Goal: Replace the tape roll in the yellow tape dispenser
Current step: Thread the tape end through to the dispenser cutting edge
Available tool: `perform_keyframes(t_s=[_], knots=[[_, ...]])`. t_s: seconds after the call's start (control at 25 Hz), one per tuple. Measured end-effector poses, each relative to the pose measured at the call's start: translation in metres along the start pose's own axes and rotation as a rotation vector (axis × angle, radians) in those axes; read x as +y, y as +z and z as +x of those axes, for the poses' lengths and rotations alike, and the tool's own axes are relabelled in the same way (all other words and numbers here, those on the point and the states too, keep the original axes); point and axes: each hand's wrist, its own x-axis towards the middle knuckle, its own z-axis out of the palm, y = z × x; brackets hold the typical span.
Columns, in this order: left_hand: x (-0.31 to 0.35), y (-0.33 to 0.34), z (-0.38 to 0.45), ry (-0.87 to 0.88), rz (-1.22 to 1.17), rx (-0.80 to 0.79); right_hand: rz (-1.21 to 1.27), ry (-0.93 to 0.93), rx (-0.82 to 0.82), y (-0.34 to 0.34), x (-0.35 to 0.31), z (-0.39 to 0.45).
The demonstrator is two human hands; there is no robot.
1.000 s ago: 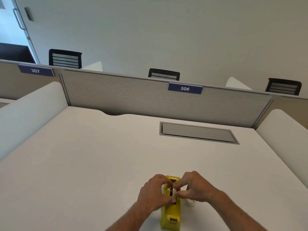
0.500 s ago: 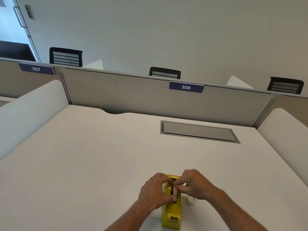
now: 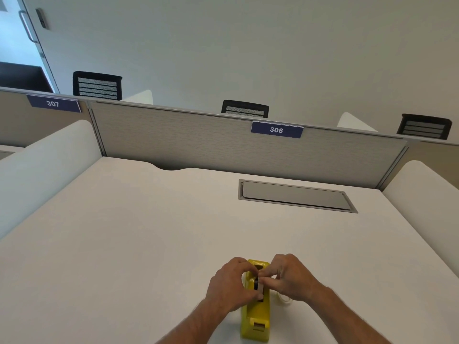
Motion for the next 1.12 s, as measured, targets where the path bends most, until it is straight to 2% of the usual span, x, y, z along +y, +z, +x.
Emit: perform_keyframes(t_s=[0.24, 0.52, 0.84, 1.12], knots=[[0.001, 0.000, 0.000, -0.003, 0.009, 0.003, -0.037, 0.018, 0.026, 0.005, 0.000, -0.001], [0.001, 0.002, 0.002, -0.008, 0.011, 0.005, 0.030, 0.035, 0.016, 0.006, 0.002, -0.004], [0.000, 0.003, 0.003, -0.007, 0.024, -0.002, 0.032, 0.031, 0.117, 0.013, -0.001, -0.005], [-0.001, 0.004, 0.004, -0.006, 0.020, 0.004, 0.074, 0.044, 0.046, 0.008, 0.003, -0.005]])
